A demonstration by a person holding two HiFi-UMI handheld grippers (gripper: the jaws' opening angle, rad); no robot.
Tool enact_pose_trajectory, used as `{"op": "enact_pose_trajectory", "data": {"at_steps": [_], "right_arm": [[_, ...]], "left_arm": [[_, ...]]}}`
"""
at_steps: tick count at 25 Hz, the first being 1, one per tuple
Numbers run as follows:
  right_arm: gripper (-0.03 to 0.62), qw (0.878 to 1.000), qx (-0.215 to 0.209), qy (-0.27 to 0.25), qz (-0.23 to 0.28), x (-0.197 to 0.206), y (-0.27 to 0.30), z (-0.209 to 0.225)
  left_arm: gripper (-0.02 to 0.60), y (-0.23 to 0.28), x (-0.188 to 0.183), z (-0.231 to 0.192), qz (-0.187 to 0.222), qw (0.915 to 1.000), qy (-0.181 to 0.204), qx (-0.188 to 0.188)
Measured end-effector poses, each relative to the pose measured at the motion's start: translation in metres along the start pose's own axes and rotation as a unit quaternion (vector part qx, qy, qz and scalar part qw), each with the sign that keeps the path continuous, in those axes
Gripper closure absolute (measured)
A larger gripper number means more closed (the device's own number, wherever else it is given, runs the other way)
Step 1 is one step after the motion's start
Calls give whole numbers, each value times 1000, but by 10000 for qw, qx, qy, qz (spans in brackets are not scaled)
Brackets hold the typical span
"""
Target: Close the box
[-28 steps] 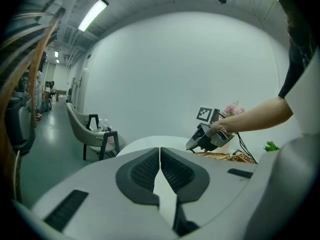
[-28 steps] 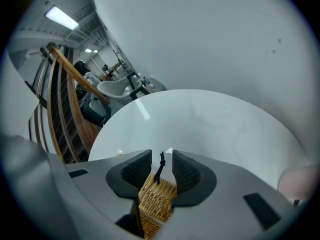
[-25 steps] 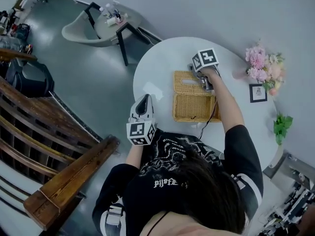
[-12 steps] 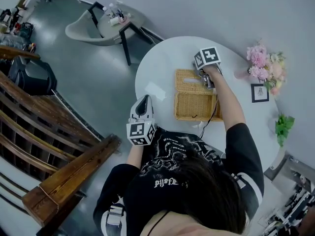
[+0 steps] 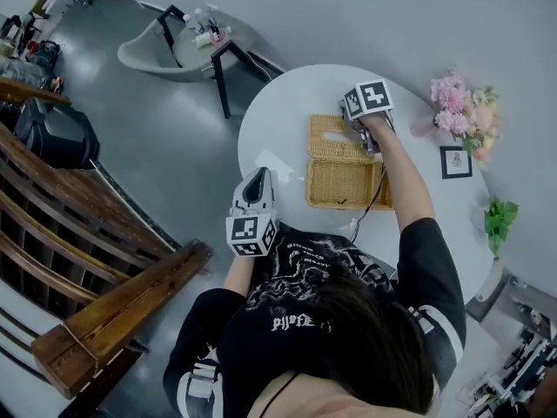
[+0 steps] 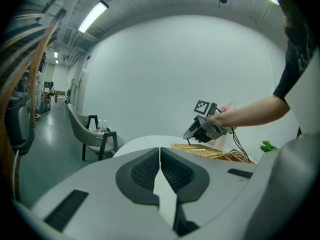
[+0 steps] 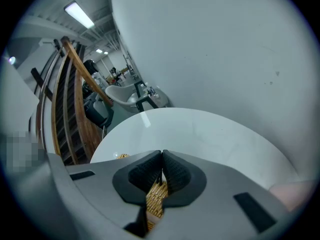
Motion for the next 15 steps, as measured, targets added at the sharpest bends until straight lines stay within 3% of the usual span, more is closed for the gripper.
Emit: {"op": "enact_pose_trajectory", "data": {"at_steps": [15], "right_arm": [[559,9965,255,-104,791,-9,-64,-23]], "left_arm": [[555,-16,-4,21,138,9987,163,471]]}}
Point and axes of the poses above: the fingertips, and each gripper's own axes: y forward along the fingers, z to its right, x out of its underside, the point moved 1 cm from there along -y, backward along the fingers, and after that the axes turned 4 degrees about -z, right-handed, at the moved point
